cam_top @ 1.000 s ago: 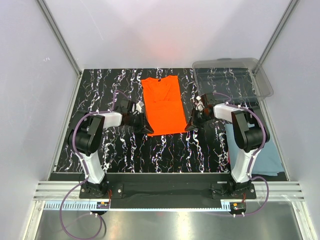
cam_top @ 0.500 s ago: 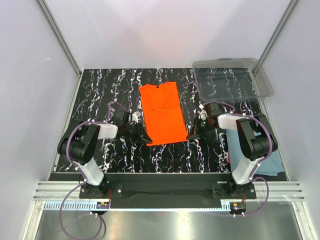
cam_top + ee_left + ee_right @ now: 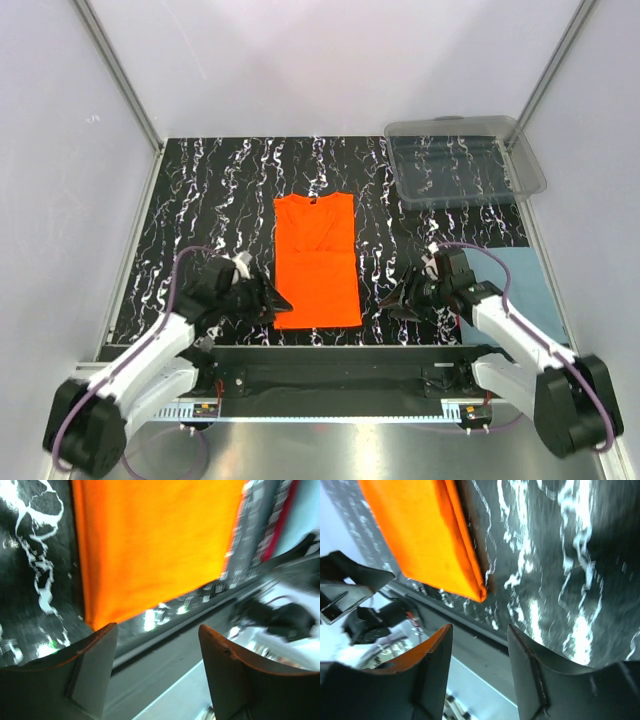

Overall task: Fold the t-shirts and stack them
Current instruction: Fold the tshirt

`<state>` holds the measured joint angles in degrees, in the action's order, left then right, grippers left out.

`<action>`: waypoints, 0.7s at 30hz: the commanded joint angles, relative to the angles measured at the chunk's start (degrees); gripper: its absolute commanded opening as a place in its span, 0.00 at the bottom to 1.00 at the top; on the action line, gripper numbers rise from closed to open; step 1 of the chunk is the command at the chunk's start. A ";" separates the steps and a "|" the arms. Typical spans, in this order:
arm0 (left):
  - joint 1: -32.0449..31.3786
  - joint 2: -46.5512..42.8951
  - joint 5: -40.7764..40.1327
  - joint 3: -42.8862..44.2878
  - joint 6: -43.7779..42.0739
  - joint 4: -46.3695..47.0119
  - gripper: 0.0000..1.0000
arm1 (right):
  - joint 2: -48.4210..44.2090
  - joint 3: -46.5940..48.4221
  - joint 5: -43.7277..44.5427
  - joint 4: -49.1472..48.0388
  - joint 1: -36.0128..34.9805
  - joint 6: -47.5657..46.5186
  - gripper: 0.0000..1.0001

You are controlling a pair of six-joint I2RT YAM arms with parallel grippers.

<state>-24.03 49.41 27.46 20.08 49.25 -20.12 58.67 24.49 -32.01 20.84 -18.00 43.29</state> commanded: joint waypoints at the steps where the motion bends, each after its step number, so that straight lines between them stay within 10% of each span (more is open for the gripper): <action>1: -0.75 -9.40 -4.08 -1.35 10.32 -6.33 0.72 | -7.05 -4.44 2.21 2.54 -1.24 10.76 0.56; 10: -2.77 -24.61 -14.01 -8.91 29.74 -13.10 0.58 | -14.64 -13.23 9.76 -3.24 -8.88 27.71 0.59; 21: -2.95 -22.60 -16.83 -17.52 36.87 -7.92 0.60 | 2.32 -11.65 24.62 -18.63 -25.68 43.69 0.59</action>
<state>-26.74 27.11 11.75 7.66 82.91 -28.14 60.18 14.55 -17.45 5.67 -41.06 79.59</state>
